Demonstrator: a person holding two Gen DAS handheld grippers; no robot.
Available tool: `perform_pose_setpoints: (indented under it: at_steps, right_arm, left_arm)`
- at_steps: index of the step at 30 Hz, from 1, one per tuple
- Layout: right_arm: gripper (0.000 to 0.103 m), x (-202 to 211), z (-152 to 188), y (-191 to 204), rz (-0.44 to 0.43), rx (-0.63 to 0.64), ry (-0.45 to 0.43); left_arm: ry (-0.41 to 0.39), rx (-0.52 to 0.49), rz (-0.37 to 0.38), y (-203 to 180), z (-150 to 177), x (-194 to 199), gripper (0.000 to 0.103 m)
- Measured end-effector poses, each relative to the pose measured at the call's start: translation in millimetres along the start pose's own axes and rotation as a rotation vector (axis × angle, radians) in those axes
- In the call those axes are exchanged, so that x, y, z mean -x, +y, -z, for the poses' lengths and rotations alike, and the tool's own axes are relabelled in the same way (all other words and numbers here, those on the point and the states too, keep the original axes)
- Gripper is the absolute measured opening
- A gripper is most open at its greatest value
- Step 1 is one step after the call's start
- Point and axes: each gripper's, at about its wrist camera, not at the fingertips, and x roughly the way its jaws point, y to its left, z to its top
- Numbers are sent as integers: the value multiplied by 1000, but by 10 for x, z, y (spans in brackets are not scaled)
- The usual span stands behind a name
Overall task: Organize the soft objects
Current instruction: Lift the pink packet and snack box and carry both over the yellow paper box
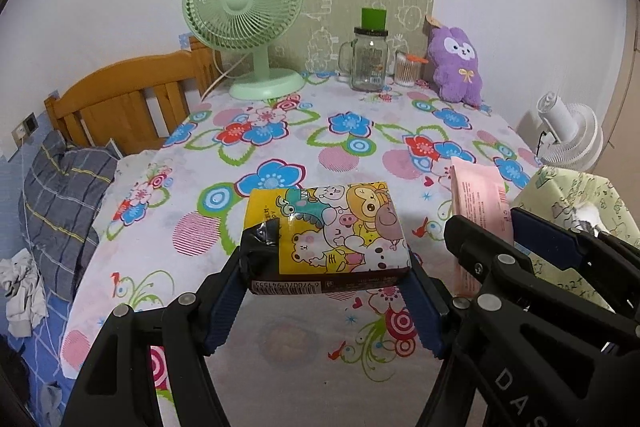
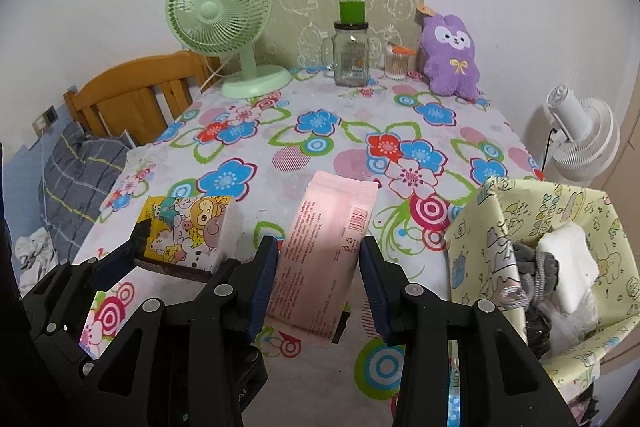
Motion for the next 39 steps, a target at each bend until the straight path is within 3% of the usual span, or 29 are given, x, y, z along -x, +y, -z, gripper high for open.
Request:
perform_pose_setpoints:
  at_steps: [20,39]
  right_arm:
    - [45,590,-132,-53,-28,26,-92]
    - [45,857,-186,-348,-26,22,-137]
  left_arm:
    - [-94,9,-27,-123,-134,538,75]
    - [-133,3,9,-439,-216,705,75]
